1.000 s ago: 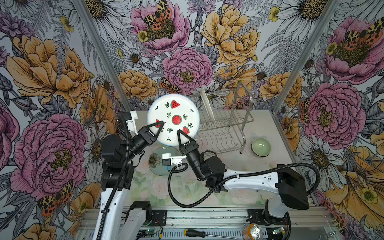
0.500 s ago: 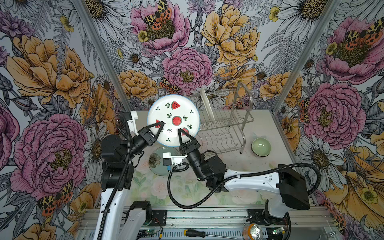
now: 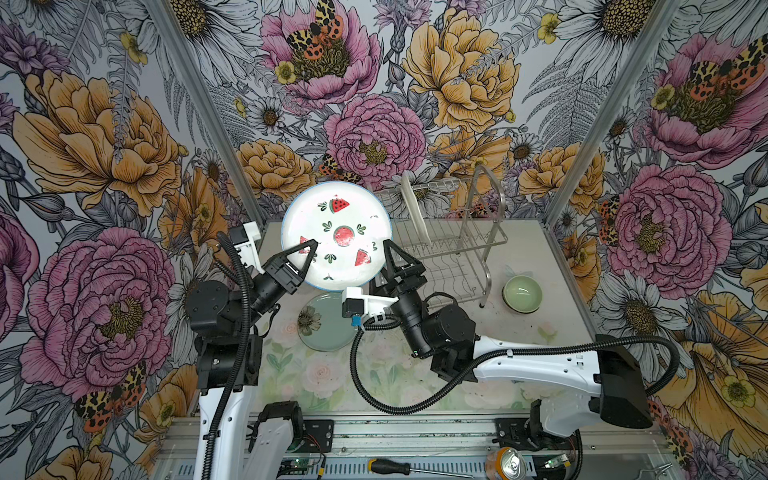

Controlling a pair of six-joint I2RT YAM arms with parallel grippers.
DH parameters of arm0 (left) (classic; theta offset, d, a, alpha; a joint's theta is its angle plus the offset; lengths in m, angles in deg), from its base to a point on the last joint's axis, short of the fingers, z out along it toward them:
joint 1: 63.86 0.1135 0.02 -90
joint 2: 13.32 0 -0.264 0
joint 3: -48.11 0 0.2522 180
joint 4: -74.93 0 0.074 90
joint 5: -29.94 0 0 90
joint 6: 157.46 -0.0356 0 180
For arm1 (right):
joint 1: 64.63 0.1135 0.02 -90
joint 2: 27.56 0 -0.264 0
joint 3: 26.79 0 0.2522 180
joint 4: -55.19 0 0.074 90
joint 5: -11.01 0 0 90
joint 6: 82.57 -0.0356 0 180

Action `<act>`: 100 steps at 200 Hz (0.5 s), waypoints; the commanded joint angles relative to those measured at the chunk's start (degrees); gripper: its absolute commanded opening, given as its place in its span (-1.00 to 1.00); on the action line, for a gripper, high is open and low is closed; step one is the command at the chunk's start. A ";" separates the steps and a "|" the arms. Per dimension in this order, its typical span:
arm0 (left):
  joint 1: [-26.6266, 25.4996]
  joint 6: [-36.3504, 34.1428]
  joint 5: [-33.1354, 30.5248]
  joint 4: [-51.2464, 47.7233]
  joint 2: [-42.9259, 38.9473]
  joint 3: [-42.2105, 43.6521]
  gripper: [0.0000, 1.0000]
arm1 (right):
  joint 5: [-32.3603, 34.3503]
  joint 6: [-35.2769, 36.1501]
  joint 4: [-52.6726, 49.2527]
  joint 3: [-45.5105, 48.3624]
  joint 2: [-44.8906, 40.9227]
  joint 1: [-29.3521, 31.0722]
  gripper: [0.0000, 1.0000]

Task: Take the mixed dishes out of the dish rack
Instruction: 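Carry the watermelon plate with the left gripper while the right gripper withdraws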

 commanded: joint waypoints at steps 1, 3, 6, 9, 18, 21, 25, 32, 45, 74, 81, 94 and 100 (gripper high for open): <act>1.09 -2.16 -0.76 3.11 0.81 -1.85 -1.00 | 3.39 -9.02 -0.39 -4.51 -3.42 -0.72 0.70; 1.15 -2.16 -0.82 2.99 0.93 -1.92 -1.00 | 3.33 -9.36 -0.70 -4.47 -3.57 -0.82 0.70; 1.14 -2.21 -1.01 2.88 0.91 -1.92 -1.00 | 3.31 -9.82 -0.89 -4.38 -3.70 -0.91 0.71; 1.21 -2.29 -1.05 2.84 0.91 -1.96 -1.00 | 3.21 -10.32 -1.08 -4.30 -3.86 -1.01 0.72; 1.38 -2.80 -1.48 2.70 0.99 -1.97 -1.00 | 3.19 -12.27 -1.78 -4.23 -4.45 -1.27 0.73; 1.50 -2.97 -1.66 2.51 0.99 -1.96 -1.00 | 3.31 -12.97 -1.98 -4.31 -4.66 -1.37 0.73; 1.54 -3.27 -1.82 2.32 1.00 -2.05 -1.00 | 3.23 -14.01 -2.42 -4.33 -5.00 -1.62 0.74; 1.78 -3.54 -2.09 1.97 0.99 -2.05 -1.00 | 3.06 -15.87 -3.35 -4.33 -5.74 -1.99 0.75; 2.28 -3.80 -2.32 1.74 1.16 -2.01 -1.00 | 2.46 -19.92 -5.96 -4.41 -7.33 -2.83 0.75; 3.59 -3.88 -2.25 1.34 2.00 -1.93 -1.00 | 0.36 -30.42 -14.22 -4.72 -11.40 -5.65 0.76; 3.80 -3.99 -2.30 1.16 2.14 -1.88 -1.00 | 0.07 -33.33 -16.73 -5.13 -12.29 -6.51 0.76; 4.29 -4.79 -2.60 0.04 2.07 -1.77 -1.00 | 0.13 -38.08 -21.21 -6.13 -13.60 -8.25 0.76; 4.51 -5.39 -3.06 -0.94 1.93 -1.78 -1.00 | 0.29 -39.61 -22.23 -6.34 -14.14 -8.75 0.76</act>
